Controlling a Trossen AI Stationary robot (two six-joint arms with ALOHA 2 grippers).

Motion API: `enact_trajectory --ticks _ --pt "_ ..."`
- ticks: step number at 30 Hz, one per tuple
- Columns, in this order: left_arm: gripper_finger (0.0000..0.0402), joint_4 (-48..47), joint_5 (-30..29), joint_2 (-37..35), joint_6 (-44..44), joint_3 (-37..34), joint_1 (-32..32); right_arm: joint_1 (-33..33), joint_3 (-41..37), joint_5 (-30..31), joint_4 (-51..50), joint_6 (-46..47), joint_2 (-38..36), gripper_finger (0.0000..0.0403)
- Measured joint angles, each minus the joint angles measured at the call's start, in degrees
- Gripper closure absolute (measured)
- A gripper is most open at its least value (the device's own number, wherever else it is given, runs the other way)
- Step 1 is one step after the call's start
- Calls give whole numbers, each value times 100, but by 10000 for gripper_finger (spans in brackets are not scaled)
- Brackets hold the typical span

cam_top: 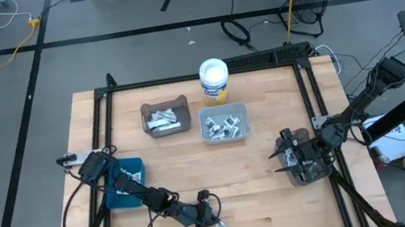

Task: Pick & Place First Aid Supplies
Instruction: Put the orange ointment pack into the blue bin

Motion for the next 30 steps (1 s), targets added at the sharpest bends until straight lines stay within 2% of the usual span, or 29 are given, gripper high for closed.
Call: enact_trajectory --ticks 9,14,17,23,27,30 --pt "398 50 -9 -26 40 0 1 1 0 4 0 -1 0 190" --pt "398 52 -573 -177 140 -2 0 -1 0 5 0 -1 0 190" --pt "397 -144 -1127 -445 204 -2 1 0 0 5 -2 0 1 190" --pt "398 -1385 -2666 -1271 163 -2 -41 -1 0 4 -35 -1 0 190" --pt "400 -2657 -3837 -1861 -318 -2 -147 -1 0 5 -48 -1 2 190" --pt "398 -3658 -4470 -2273 -976 -2 -265 -1 0 5 -48 -1 2 190"
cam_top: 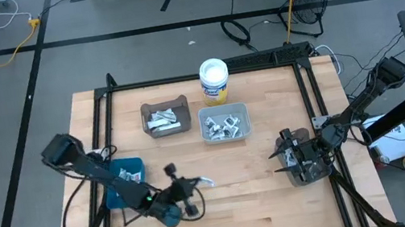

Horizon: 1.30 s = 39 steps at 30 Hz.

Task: Pick & Place First Aid Supplies
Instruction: Put the orange ointment pack into the blue bin

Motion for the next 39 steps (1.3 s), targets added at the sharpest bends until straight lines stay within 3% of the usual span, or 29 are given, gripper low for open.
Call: enact_trajectory --ticks 5,10,18,39 --pt "399 -1667 -483 -480 -1295 0 -269 0 0 1 0 -4 0 190" --pt "399 -3364 -472 -791 -2954 0 -519 0 0 1 -2 -2 0 190" --pt "400 -5619 635 -886 -5503 0 -810 1 0 1 -2 0 0 190" --pt "400 -8234 2450 -888 -8936 0 -2074 -4 0 1 -2 0 0 190"
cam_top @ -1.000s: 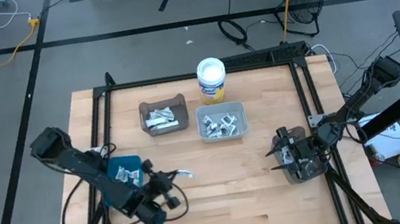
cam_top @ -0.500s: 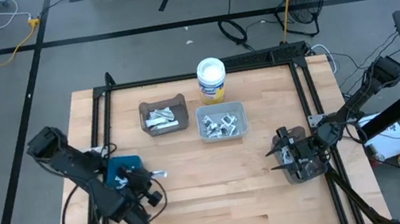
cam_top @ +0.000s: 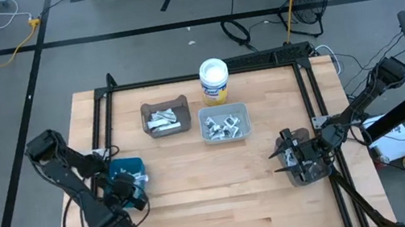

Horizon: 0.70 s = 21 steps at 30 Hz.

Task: Pick & Place First Aid Supplies
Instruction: Put the orange ointment pack into the blue bin

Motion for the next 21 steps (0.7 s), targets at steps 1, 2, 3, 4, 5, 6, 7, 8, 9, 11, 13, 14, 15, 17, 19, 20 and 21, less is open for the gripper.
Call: enact_trajectory --ticks 1,2,3,4,5,6,7,8,9,11,13,14,15,17,19,20,21 --pt "400 -73 21 0 -109 0 -72 1 0 0 0 0 -1 190" --pt "400 -135 55 0 -217 0 -134 0 0 0 0 0 0 190" --pt "400 -171 114 0 -320 0 -202 0 0 0 0 0 0 190" --pt "400 -193 168 0 -399 0 -262 0 0 0 0 0 0 190" --pt "400 -223 226 0 -488 0 -319 0 0 0 0 0 0 190" --pt "400 -271 289 0 -593 0 -377 0 0 0 0 0 -1 190" --pt "400 -320 352 0 -688 0 -431 0 0 0 0 0 0 190" --pt "400 -354 432 0 -785 0 -485 0 0 0 0 2 0 190" --pt "400 -379 514 0 -860 0 -538 0 0 0 0 2 0 190" --pt "400 -447 748 0 -1021 0 -633 0 0 0 0 2 -1 190" --pt "400 -467 961 0 -1141 0 -725 0 0 0 3 2 0 190" --pt "400 -453 1012 0 -1201 0 -764 0 0 0 4 3 0 190" --pt "400 -438 1035 0 -1248 0 -811 0 0 0 4 3 0 190" --pt "400 -414 1061 0 -1374 0 -896 0 0 0 4 9 -2 190" --pt "400 -400 1109 0 -1448 0 -943 0 0 0 7 47 -1 190" --pt "400 -384 1122 0 -1457 0 -966 0 0 0 7 48 0 190" --pt "400 -365 1124 0 -1456 0 -976 0 0 0 7 48 0 190"
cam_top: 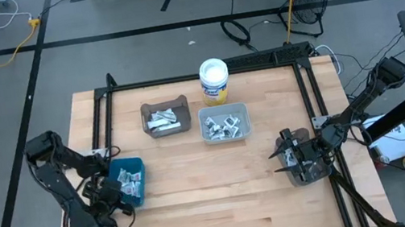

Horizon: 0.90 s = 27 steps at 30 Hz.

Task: Pick & Place First Aid Supplies
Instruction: Put the orange ointment pack into the blue bin, then return to Home Position

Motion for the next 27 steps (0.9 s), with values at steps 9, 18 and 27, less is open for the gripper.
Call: enact_trajectory --ticks 9,18,27 --pt "362 174 -387 0 225 2 -7 0 0 0 2 0 -1 190" --pt "226 -1 -682 0 282 2 63 0 0 0 2 2 0 190" --pt "168 -9 -3793 -227 1159 2 326 0 0 0 4 2 0 190"
